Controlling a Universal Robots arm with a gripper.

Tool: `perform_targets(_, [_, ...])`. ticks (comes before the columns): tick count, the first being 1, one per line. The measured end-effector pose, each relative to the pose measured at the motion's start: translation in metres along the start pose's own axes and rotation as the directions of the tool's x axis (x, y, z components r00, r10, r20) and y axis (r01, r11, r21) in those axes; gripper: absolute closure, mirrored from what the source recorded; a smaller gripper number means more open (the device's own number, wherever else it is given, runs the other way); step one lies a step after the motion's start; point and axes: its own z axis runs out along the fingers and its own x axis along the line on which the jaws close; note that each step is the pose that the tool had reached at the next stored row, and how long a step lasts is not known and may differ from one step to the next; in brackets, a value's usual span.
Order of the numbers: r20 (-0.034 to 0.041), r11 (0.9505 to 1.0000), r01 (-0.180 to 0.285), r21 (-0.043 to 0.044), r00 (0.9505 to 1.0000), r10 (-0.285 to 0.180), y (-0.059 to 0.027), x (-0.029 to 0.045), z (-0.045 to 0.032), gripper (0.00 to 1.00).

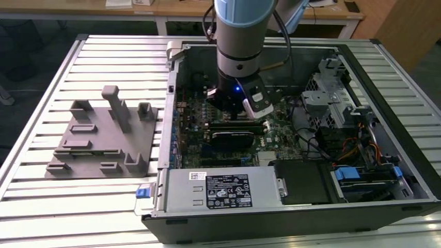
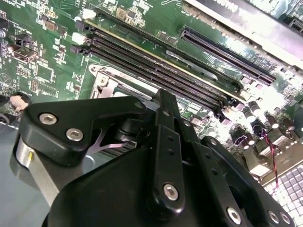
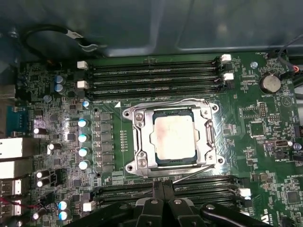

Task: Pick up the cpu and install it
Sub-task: 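Install the second cpu locking lever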

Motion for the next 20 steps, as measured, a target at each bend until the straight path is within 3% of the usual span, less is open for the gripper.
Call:
perform_targets(4, [-0.0025, 0.9997, -0.002, -0.0263, 1.0000, 0.002, -0.0047, 0.0018, 0.0011, 0.89])
perform_targets(7, [-0.0040, 0.9991, -0.002, -0.0413, 1.0000, 0.002, -0.0052, 0.0031, 0.0031, 0.89])
perform_targets(14, [-0.0052, 0.9985, -0.004, -0.0547, 1.0000, 0.003, -0.0072, 0.0092, 0.0103, 0.89])
perform_targets(20, [-0.0071, 0.9972, -0.005, -0.0743, 1.0000, 0.004, -0.0088, 0.0176, 0.0142, 0.89])
